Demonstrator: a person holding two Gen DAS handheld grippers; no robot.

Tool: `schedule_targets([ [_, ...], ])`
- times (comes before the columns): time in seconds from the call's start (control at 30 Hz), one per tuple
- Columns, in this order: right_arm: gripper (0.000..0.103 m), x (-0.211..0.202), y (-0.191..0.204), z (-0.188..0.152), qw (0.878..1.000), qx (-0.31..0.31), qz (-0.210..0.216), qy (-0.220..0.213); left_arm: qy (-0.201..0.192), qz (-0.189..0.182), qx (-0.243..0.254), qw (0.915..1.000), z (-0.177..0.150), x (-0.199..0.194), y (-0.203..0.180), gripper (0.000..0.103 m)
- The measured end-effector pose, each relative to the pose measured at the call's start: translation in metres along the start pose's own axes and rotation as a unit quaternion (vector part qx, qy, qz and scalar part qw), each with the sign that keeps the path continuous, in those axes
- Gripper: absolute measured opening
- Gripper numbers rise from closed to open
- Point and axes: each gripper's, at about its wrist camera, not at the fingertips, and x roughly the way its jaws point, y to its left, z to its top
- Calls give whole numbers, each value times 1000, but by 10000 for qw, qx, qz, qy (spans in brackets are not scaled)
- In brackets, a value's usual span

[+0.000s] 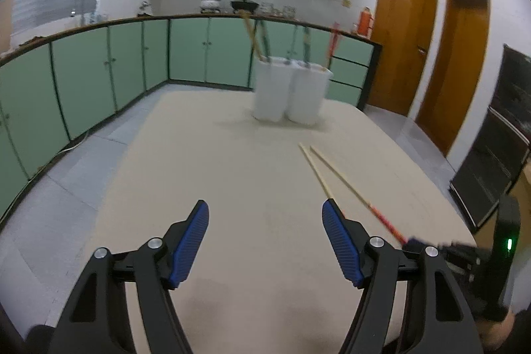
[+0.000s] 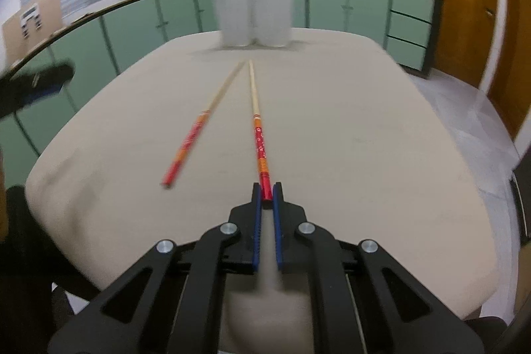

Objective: Organize utensils
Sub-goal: 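Move both open tools back to the last two red-patterned chopsticks, then grasp a red-patterned chopstick with the right tool while the left tool grasps the other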

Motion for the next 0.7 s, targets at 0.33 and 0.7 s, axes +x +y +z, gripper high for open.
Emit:
schedule_targets([
  [0.33, 6, -3, -48, -6, 9998, 162, -52, 37, 424, -337, 372, 9978, -36, 42, -69, 63],
  [0.7, 6, -4, -46, -6, 9999, 151, 30, -26, 494, 32, 493, 9976, -48, 70, -88, 22],
])
